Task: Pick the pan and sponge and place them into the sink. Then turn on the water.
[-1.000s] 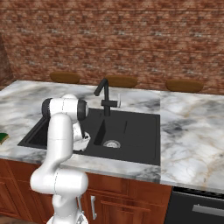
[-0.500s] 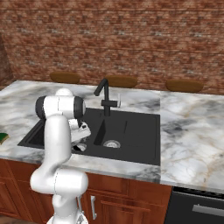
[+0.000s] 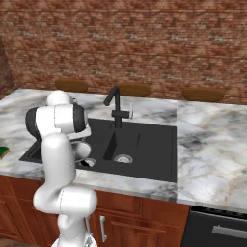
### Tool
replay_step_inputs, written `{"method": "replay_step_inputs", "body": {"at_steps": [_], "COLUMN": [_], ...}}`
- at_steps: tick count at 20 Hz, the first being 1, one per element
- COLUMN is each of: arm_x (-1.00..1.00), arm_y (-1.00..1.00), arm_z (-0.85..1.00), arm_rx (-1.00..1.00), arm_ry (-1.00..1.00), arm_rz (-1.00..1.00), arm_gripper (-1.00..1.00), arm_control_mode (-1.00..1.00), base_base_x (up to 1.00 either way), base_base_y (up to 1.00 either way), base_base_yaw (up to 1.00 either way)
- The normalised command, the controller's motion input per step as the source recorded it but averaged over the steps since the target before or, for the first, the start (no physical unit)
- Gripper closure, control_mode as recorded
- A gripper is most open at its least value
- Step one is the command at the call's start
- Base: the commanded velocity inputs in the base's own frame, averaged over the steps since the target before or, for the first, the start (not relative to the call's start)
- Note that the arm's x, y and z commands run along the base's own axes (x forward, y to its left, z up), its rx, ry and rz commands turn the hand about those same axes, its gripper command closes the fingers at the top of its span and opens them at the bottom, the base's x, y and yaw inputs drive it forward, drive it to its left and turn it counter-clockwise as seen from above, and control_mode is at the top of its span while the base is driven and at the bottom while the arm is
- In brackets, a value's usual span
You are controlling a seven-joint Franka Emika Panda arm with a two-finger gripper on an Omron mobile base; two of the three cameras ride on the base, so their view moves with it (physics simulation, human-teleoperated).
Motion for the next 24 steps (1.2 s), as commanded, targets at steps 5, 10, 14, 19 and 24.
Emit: {"method": "replay_step_inputs", "body": {"at_steps": [5, 10, 14, 19, 24], "arm_x": [-0.74, -0.97, -0.92, -0.42, -0.06], "arm_y": [0.41, 0.78, 0.98, 1.0, 0.99], "arm_z": [1.0, 0.93, 0.57, 0.32, 0.21], "arm_rx": [0.12, 0.01, 0.0, -0.03, -0.05], "arm_ry": [0.0, 0.0, 0.0, 0.02, 0.06], "arm_rz": [-0.25, -0.3, -0.25, -0.21, -0.16], "arm_gripper": [-1.0, -1.0, -1.0, -1.0, -1.0], "arm_control_mode": [-1.0, -1.0, -1.0, -1.0, -1.0], "base_base_x": [0.0, 0.0, 0.0, 0.0, 0.0], "base_base_y": [0.0, 0.0, 0.0, 0.0, 0.0], "base_base_yaw": [0.0, 0.0, 0.0, 0.0, 0.0]}}
